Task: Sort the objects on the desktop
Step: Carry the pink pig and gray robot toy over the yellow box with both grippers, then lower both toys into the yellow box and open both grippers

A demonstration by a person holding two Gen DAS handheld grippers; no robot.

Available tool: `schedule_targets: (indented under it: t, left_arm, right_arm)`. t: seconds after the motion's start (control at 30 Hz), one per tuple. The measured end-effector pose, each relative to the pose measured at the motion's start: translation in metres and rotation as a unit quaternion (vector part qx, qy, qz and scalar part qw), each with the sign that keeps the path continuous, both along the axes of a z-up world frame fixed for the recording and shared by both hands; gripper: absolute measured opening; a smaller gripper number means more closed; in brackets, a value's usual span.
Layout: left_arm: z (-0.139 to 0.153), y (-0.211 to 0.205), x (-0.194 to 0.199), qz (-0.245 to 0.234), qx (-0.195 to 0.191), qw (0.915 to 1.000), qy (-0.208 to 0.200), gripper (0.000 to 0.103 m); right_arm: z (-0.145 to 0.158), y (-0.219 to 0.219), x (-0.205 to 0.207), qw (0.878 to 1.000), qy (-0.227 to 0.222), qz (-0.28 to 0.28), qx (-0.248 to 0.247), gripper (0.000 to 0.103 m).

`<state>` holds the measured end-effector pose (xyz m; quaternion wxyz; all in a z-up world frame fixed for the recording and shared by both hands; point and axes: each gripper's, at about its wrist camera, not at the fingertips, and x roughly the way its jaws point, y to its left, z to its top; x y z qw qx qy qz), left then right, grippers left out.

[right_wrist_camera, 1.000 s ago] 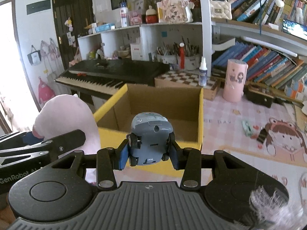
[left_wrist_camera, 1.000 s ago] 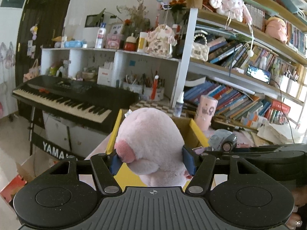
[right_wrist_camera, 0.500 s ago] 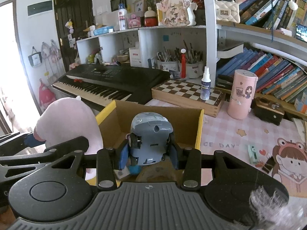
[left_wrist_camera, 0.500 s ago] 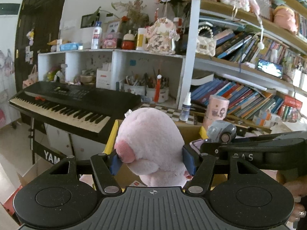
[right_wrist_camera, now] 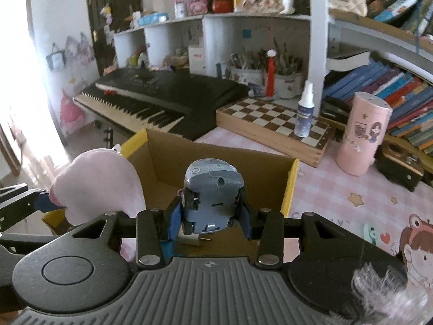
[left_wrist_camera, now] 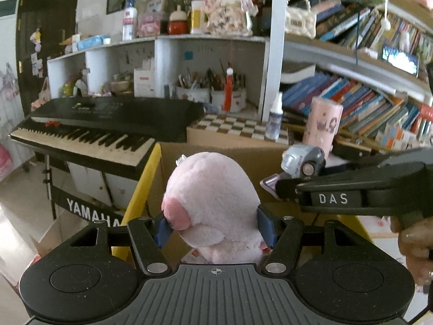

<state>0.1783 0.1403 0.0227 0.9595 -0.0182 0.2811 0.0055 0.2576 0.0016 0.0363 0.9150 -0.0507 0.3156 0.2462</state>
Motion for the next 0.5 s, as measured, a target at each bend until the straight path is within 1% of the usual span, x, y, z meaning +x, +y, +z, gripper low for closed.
schedule_targets:
  t: [0.2, 0.5]
  left_arm:
    - [-0.011, -0.004, 0.017, -0.006, 0.015, 0.9993, 0.035, 0.063]
    - [-0.026, -0.01, 0.034, -0.027, 0.016, 0.9962, 0.082, 0.065]
  right_arm:
    - [-0.011, 0.007, 0.022, 0.999, 0.014, 0.02, -0.027, 0.04]
    - [-0.023, 0.023, 0.041, 0.994, 0.031, 0.069, -0.075, 0.04]
